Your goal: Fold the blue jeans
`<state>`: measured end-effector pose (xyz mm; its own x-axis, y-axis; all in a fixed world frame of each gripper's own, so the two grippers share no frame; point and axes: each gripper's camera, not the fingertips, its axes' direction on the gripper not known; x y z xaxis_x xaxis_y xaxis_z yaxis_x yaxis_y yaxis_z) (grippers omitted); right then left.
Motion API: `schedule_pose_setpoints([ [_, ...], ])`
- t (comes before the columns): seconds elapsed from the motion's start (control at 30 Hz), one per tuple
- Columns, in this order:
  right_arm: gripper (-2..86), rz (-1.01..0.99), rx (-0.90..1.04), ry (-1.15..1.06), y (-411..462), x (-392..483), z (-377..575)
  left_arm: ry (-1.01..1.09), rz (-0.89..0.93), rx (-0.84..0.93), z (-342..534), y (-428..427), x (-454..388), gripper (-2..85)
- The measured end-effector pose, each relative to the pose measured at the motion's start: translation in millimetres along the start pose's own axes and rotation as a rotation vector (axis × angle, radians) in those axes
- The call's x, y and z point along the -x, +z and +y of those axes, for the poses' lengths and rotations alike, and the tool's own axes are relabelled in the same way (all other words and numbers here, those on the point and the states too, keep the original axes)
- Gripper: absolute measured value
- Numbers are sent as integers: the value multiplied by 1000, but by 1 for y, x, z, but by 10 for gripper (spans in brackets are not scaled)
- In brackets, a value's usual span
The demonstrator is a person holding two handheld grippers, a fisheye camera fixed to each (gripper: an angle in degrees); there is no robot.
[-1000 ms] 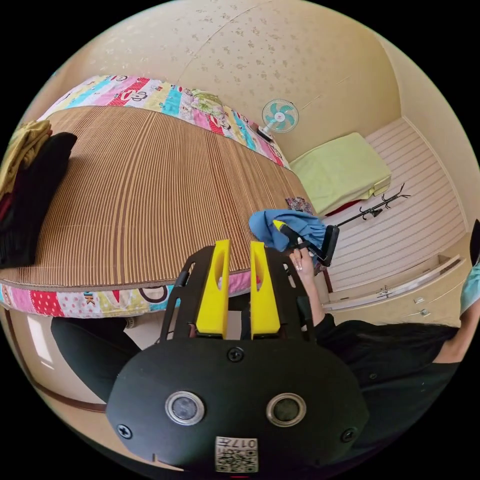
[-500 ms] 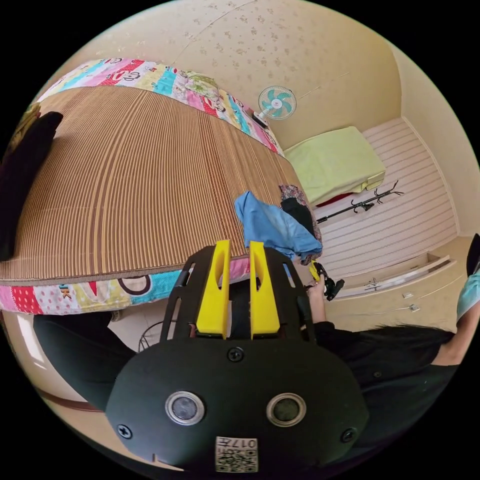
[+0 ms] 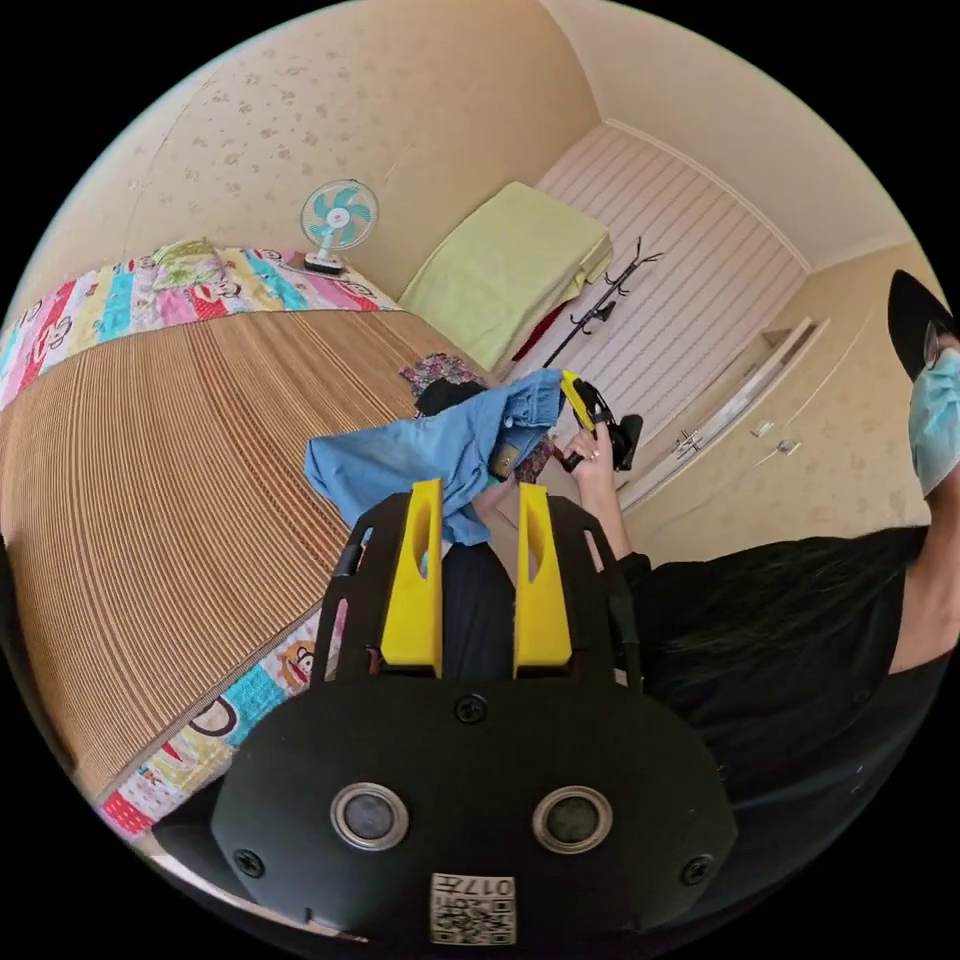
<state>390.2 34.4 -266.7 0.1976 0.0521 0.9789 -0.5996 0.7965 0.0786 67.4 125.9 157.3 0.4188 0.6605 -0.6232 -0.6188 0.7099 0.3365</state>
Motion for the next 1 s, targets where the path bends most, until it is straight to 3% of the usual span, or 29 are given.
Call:
schedule_pose_setpoints([
  [0.2, 19, -489, 314, -338, 100, 128, -27, 245, -143, -153, -18, -15, -82, 146],
  [0.27, 20, -586, 378, -343, 121, 155, -24, 302, -281, -244, -17, -20, -107, 159],
  [0.33, 22, -626, 435, -380, 137, 184, -15, 363, -270, -227, -17, -15, -125, 142],
  [0.43, 30, -532, 480, -457, 142, 220, 6, 344, -388, -231, -10, -11, -147, 68],
  [0.6, 65, -346, 236, -456, 48, 213, 61, 193, -171, -414, -1, -64, -141, 37],
  [0.77, 92, -55, 266, -375, -15, 163, 167, 267, -96, -539, 3, -116, -180, 36],
  [0.9, 194, -61, 203, -287, -29, 148, 215, 341, -92, -585, 10, -137, -218, 37],
  [1.0, 193, -76, 75, -281, -6, 154, 189, 382, -86, -594, 19, -151, -246, 37],
])
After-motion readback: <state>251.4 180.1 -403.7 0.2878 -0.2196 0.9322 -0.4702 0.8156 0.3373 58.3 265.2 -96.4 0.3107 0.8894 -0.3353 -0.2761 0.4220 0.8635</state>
